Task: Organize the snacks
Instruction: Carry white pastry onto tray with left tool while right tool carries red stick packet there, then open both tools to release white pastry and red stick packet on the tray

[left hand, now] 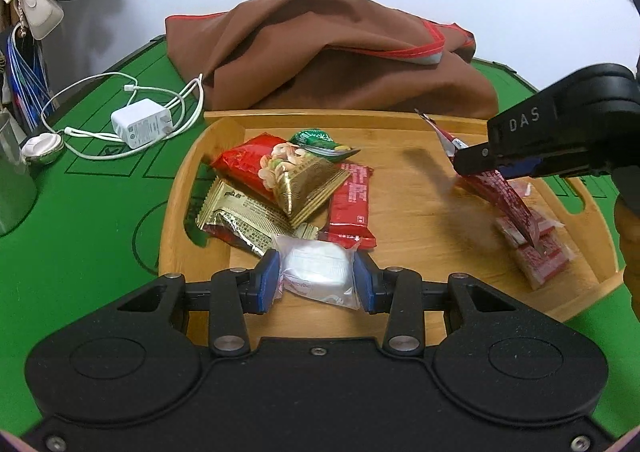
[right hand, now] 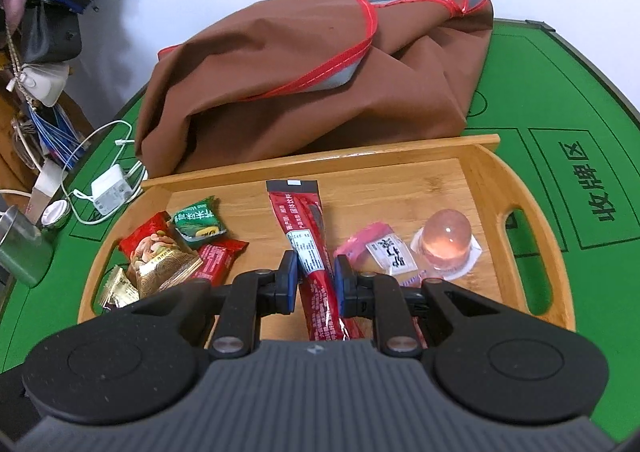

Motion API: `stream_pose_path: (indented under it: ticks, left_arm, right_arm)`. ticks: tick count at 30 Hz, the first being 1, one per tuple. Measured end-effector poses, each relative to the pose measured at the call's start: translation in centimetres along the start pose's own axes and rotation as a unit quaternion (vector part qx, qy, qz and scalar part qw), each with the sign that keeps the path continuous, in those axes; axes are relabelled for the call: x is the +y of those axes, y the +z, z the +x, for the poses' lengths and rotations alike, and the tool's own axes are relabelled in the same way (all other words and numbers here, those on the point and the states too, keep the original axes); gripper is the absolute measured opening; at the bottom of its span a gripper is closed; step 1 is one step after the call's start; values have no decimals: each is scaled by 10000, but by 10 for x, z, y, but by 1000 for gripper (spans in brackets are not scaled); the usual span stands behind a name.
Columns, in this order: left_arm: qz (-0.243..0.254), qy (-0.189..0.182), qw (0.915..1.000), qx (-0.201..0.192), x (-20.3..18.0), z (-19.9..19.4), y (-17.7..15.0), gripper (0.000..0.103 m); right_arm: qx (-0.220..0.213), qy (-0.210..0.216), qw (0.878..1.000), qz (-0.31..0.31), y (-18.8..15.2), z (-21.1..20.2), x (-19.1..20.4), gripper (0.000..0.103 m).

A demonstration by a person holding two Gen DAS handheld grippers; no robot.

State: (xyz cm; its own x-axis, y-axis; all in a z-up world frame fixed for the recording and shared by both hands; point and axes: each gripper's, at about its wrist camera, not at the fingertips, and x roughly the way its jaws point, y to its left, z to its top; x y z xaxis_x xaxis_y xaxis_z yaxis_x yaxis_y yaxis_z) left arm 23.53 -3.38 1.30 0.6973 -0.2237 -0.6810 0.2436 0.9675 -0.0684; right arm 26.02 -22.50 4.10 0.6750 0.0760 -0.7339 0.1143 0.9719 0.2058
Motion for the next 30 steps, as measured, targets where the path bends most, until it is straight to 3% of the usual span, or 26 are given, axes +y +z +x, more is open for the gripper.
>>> stream_pose_path:
  ticks: [25,28,30]
  left_arm:
    - [-75,140,9998,90,1,18,16,40]
    - [-75,154,9998,107,1,18,17,41]
    - [-73,164,9997,134,0,18,17,41]
  right_arm:
    - [157,56,9997,187,14,38,-2,23]
    - [161,85,9997,189,14,37,-2,25]
    - [153,135,9996,216,14,36,-3,39]
